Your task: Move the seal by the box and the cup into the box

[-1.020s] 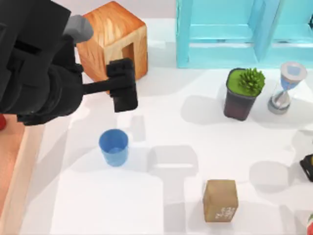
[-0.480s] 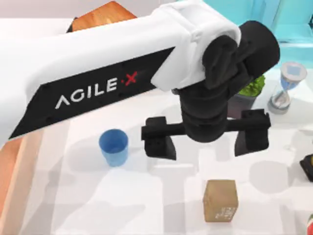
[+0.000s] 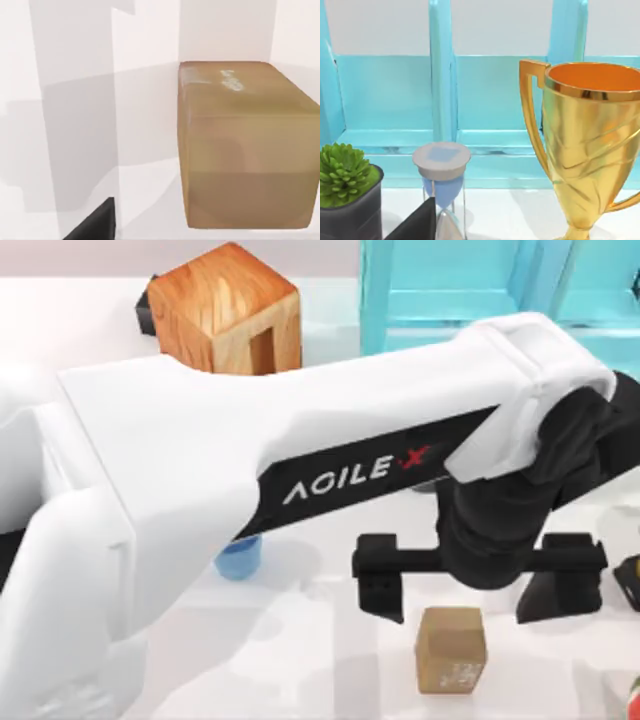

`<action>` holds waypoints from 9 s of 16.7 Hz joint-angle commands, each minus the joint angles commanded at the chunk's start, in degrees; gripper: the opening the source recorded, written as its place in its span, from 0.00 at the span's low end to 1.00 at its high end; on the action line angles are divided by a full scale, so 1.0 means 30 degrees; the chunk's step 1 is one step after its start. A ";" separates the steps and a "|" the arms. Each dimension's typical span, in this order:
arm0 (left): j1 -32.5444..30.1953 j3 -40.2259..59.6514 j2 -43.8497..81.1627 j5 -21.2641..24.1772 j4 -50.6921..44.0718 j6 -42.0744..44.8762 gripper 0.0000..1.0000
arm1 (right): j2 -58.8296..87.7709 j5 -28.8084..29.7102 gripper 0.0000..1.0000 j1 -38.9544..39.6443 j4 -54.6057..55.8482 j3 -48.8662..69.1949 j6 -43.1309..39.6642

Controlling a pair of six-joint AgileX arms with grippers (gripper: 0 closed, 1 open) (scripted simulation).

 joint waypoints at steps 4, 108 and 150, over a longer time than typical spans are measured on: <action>0.0079 -0.0112 -0.0017 0.0003 0.0109 0.0031 1.00 | 0.0000 0.0000 1.00 0.0000 0.0000 0.0000 0.0000; 1.0460 -2.0048 -1.4643 -0.0079 0.5477 1.0348 1.00 | 0.0000 0.0000 1.00 0.0000 0.0000 0.0000 0.0000; 0.9050 -0.6180 -0.3311 -0.0015 0.2935 0.9015 1.00 | 0.0000 0.0000 1.00 0.0000 0.0000 0.0000 0.0000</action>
